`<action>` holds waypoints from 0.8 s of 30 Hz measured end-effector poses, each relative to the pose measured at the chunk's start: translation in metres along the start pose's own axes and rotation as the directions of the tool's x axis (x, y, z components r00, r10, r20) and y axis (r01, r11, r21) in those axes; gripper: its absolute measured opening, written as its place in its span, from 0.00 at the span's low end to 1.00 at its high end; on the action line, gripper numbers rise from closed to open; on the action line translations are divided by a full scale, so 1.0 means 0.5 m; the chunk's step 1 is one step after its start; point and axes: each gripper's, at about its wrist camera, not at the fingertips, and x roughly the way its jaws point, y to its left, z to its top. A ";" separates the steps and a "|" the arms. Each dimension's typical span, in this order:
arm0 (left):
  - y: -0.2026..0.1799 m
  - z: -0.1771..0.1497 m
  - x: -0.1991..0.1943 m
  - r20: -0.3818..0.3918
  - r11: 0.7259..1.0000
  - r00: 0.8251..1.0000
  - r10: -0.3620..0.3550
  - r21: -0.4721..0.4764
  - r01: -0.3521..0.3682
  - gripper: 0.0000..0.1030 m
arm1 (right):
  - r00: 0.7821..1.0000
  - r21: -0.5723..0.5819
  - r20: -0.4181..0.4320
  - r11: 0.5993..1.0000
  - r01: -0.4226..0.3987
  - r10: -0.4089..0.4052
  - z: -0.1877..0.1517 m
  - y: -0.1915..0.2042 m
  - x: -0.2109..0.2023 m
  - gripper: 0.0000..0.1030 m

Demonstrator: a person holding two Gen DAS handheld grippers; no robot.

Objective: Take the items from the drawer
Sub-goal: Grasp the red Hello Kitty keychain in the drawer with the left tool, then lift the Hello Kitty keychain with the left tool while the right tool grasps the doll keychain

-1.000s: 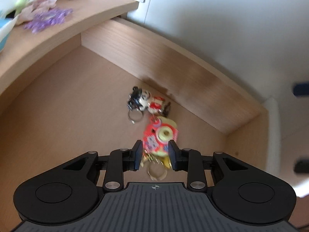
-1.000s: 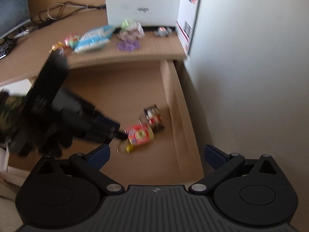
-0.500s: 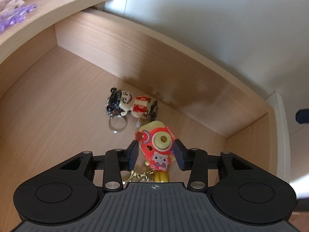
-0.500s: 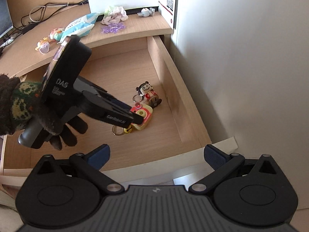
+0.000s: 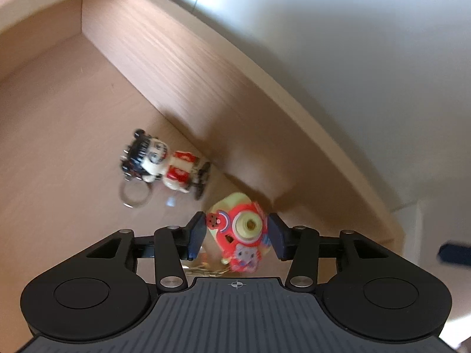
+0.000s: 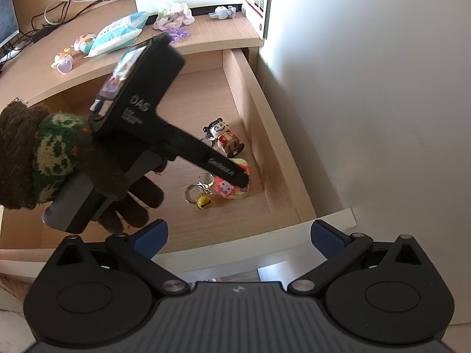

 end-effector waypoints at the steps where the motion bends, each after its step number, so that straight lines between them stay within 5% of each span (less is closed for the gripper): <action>1: 0.001 0.002 0.004 -0.009 1.000 1.000 -0.020 -0.024 0.019 0.48 | 1.000 -0.002 0.000 1.000 0.000 0.000 0.000 -0.001 -0.001 1.00; 4: -0.008 0.002 0.014 -0.025 0.999 0.999 -0.043 -0.030 0.042 0.48 | 1.000 -0.009 0.001 1.000 0.003 -0.003 0.005 -0.006 0.003 1.00; 12: -0.059 0.011 0.033 -0.069 0.987 0.997 0.043 0.156 -0.032 0.45 | 1.000 -0.029 -0.017 1.000 -0.007 0.006 0.023 -0.015 0.029 1.00; 20: -0.041 0.014 0.029 -0.087 0.990 0.995 0.056 0.136 -0.044 0.44 | 1.000 -0.078 -0.016 0.997 -0.024 0.023 0.040 -0.017 0.034 1.00; 24: -0.001 0.000 -0.005 -0.056 0.988 0.991 0.125 0.101 -0.118 0.44 | 0.999 -0.117 -0.012 0.992 -0.042 0.041 0.057 -0.014 0.042 1.00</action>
